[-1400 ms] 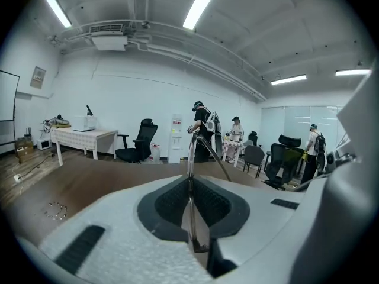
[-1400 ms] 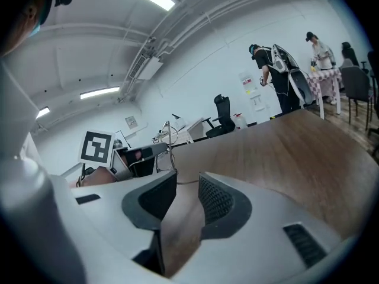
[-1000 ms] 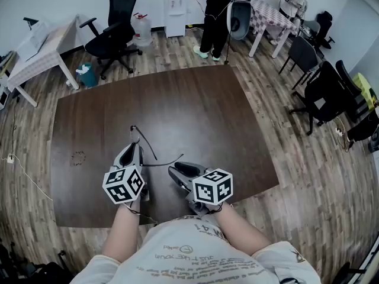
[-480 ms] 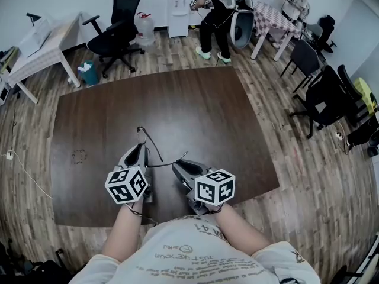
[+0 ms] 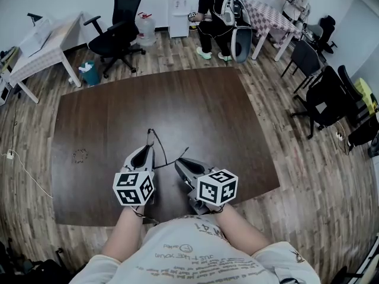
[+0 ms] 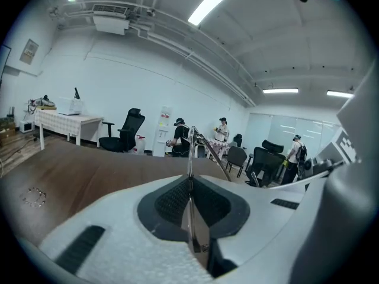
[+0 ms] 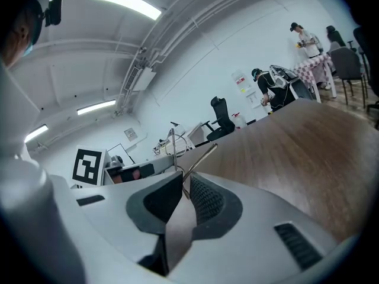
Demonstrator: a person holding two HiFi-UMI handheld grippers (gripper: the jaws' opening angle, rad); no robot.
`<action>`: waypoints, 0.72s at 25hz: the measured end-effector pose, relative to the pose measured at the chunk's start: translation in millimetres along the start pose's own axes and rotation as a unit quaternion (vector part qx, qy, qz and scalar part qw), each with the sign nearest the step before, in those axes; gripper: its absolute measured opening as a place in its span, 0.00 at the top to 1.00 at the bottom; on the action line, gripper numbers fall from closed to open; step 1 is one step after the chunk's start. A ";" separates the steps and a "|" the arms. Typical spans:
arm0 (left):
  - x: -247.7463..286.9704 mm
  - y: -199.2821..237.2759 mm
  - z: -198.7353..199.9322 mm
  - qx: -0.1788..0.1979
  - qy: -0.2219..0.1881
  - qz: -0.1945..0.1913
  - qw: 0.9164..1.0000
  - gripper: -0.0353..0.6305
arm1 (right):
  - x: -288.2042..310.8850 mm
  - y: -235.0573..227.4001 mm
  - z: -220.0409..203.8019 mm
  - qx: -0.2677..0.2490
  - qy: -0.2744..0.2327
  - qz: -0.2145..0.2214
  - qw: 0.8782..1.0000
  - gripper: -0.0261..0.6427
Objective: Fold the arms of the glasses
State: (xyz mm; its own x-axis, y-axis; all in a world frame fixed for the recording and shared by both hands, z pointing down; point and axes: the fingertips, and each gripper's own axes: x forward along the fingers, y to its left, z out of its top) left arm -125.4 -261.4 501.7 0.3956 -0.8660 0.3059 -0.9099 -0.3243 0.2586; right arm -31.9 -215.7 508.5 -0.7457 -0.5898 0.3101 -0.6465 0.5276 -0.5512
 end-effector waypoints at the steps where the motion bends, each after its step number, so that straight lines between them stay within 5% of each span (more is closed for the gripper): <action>1: -0.4 -3.3 -0.5 0.013 0.001 -0.002 1.000 0.89 | -0.2 0.2 0.5 0.001 -0.002 -0.001 1.000 0.89; 18: -0.5 -56.2 -15.0 0.135 0.018 -0.052 0.989 0.89 | -14.7 1.7 8.7 -0.004 -0.028 0.003 1.000 0.92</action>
State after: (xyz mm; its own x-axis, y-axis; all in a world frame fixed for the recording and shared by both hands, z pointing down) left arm -72.6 -237.0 500.7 0.4881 -0.8102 0.3245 -0.8625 -0.5046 0.0376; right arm -20.7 -211.4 496.3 -0.7397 -0.6198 0.2622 -0.6431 0.5362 -0.5467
